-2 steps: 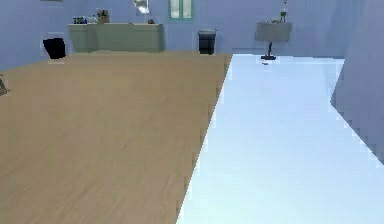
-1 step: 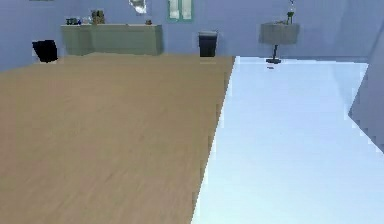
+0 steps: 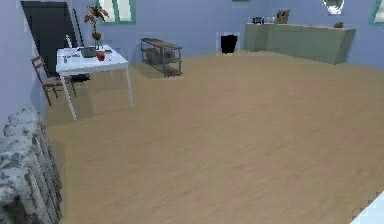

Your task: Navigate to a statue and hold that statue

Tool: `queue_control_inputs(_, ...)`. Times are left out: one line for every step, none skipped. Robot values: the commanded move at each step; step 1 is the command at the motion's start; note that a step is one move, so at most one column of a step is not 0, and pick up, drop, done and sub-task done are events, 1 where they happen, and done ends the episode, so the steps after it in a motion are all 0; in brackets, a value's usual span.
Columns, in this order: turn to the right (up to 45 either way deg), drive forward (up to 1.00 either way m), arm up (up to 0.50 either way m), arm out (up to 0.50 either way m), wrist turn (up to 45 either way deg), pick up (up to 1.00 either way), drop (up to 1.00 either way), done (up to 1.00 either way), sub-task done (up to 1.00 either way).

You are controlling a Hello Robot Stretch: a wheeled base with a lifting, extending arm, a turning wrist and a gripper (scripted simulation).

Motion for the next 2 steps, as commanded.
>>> queue_control_inputs(-12.0,0.0,0.0,0.0,0.0,0.0,0.0,0.0,0.0)
queue_control_inputs(0.0,0.7,0.0,0.0,0.0,0.0,0.0,0.0,0.0)
